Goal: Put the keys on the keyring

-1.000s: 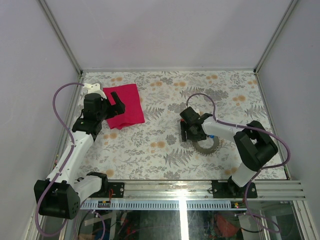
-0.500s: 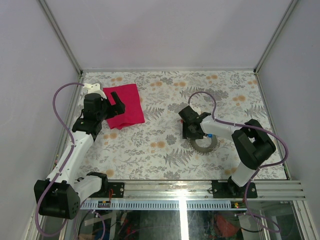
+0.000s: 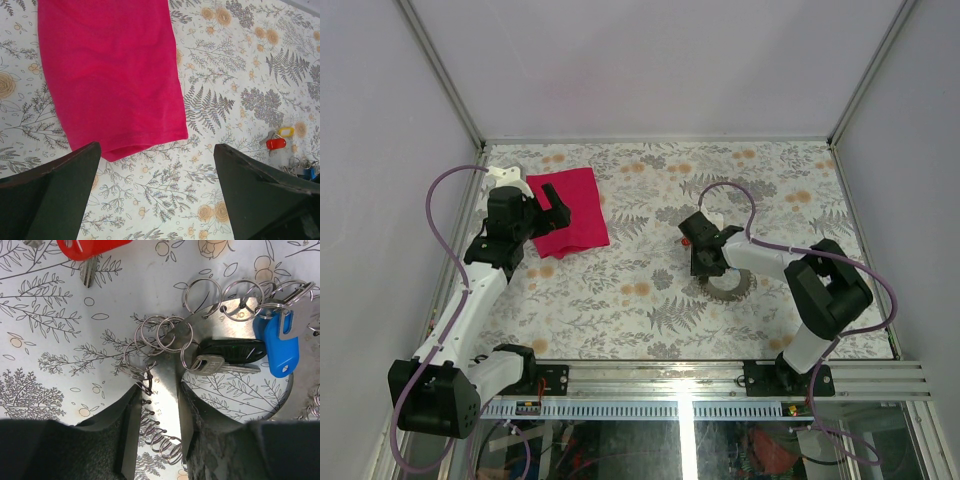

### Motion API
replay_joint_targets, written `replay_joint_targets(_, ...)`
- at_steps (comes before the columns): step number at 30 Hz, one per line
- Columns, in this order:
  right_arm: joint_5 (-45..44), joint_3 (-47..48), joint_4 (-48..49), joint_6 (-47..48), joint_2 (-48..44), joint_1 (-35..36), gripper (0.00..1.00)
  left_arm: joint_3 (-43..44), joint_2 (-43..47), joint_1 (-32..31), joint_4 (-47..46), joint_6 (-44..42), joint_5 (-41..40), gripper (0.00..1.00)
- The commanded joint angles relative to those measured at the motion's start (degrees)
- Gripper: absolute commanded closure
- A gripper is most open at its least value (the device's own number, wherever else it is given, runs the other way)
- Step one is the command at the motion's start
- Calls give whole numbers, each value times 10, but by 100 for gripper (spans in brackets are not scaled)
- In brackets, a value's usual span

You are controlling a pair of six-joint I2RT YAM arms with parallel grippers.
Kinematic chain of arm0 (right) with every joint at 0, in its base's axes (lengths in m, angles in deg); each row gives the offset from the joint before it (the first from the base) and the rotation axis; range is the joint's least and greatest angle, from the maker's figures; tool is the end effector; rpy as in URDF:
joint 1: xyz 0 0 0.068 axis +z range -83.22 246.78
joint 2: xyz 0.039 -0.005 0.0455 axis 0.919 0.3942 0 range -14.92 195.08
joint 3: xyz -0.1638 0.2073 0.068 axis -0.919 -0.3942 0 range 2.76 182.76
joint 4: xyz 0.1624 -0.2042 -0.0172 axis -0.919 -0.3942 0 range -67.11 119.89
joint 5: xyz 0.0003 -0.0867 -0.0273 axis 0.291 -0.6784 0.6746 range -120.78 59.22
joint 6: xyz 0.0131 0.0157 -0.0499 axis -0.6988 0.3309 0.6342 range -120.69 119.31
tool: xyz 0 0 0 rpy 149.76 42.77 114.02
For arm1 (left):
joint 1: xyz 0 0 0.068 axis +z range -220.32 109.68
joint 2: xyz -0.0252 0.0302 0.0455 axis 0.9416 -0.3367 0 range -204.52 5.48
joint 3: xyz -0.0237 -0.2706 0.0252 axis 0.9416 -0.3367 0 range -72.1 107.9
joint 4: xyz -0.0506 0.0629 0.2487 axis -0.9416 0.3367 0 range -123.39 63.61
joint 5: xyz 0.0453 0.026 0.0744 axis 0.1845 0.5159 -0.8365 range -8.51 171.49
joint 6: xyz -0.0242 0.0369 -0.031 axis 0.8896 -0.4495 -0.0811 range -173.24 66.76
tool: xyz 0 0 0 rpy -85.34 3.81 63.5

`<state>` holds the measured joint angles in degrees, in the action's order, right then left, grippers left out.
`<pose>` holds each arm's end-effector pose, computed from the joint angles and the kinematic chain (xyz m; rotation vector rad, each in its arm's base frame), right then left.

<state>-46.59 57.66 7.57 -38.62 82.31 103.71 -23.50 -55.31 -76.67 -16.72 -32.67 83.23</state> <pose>0.2626 0.1851 0.1570 0.1050 2.6248 0.0694 0.2376 -0.0275 0.2978 -0.2402 2.0761 -0.3181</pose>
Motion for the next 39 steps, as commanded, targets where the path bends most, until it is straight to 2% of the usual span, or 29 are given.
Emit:
replay_joint_targets(1, -10, -40, -27, 7, 24, -8, 72, 4, -1, -1, -24, -3, 7, 0)
replay_joint_targets(7, 8, -50, -11, 15, -7, -8, 80, 3, -1, -1, -27, -3, 14, 0)
replay_joint_targets(13, 65, -66, 28, 24, -98, -9, 81, -9, 6, -2, -55, 11, 72, 0)
replay_joint_targets(19, 124, -93, 78, -13, -173, -24, 81, -33, 6, -19, -102, 59, 140, 0)
replay_joint_targets(23, 155, -126, 127, -28, -211, -31, 81, -60, 1, -66, -141, 94, 156, 0)
replay_joint_targets(28, 166, -169, 180, -7, -263, -31, 81, -78, -30, -165, -190, 134, 138, 0)
replay_joint_targets(32, 184, -210, 225, 23, -316, -31, 81, -74, -75, -235, -228, 150, 124, 0)
replay_joint_targets(39, 205, -274, 290, 49, -401, -31, 81, -29, -181, -316, -280, 159, 136, 8)
